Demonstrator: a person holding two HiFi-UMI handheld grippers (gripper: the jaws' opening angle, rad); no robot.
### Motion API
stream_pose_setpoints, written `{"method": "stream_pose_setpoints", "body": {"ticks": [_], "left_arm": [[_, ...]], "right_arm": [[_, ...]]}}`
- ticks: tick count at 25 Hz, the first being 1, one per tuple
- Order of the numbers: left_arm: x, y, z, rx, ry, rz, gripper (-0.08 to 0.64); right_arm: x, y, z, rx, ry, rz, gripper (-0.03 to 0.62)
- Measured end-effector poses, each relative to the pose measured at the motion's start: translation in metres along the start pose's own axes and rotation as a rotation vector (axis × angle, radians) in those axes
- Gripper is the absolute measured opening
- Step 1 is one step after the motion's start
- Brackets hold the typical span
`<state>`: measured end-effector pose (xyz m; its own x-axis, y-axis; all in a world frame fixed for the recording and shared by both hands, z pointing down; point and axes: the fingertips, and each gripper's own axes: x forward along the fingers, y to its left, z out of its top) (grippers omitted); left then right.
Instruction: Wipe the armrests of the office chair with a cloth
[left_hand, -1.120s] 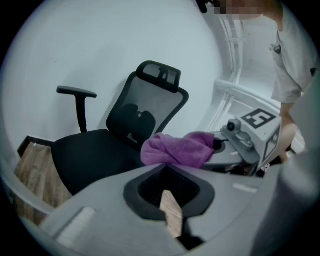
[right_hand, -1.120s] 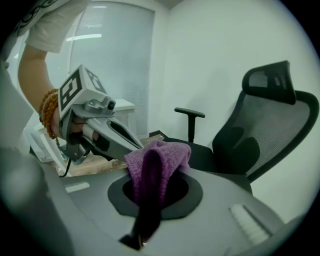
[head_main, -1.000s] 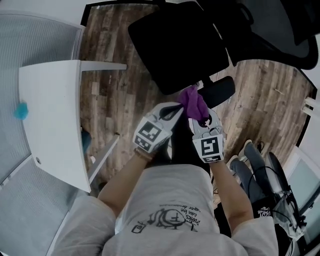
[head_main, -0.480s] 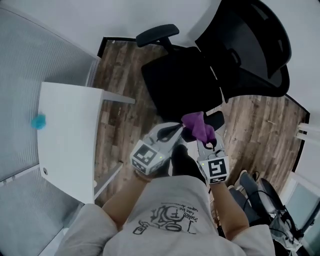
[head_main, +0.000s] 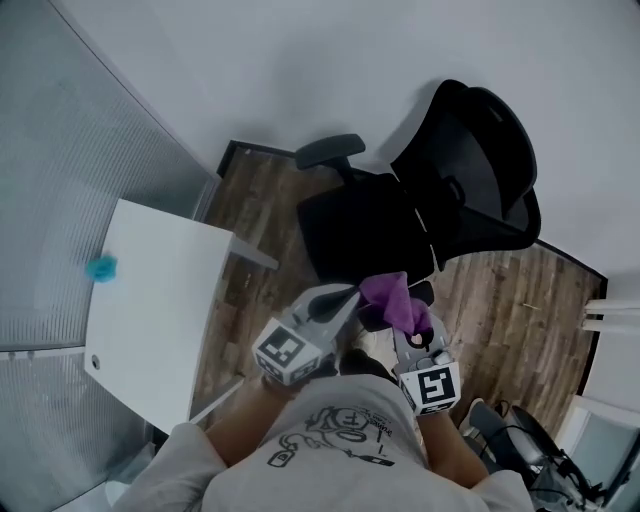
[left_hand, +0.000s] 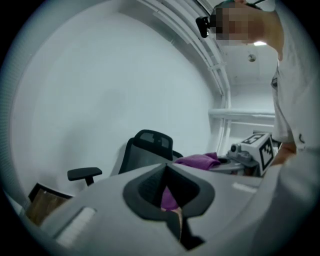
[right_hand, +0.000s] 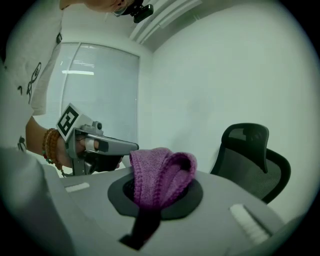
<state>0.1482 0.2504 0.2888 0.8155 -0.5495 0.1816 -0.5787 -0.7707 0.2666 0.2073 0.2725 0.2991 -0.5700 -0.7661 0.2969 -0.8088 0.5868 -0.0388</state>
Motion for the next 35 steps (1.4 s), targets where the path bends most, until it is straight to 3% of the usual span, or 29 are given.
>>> {"method": "stream_pose_setpoints", "body": {"ticks": [4,9,12,20,35], "left_arm": [[-0.014,-0.016,0.030,0.022,-0.042,-0.007,0.000],[-0.026,-0.036,0.054,0.064,-0.076,-0.016,0.000],[-0.025,-0.045,0.061,0.041,-0.083,-0.021,0.000],[-0.012,-0.046,0.058,0.054,-0.075,0.011,0.000],[0.017,-0.035,0.054,0.006,-0.098,0.165,0.000]], "right_arm": [[-0.020,0.006,0.039,0.000,-0.077,-0.006,0.025],[-0.046,0.011,0.073,-0.029,-0.092,0.015,0.025],[-0.054,0.010,0.084,-0.015,-0.140,0.013,0.025],[-0.049,-0.002,0.079,-0.020,-0.136,0.067,0.025],[-0.040,-0.031,0.078,-0.075,-0.129,0.223,0.025]]}}
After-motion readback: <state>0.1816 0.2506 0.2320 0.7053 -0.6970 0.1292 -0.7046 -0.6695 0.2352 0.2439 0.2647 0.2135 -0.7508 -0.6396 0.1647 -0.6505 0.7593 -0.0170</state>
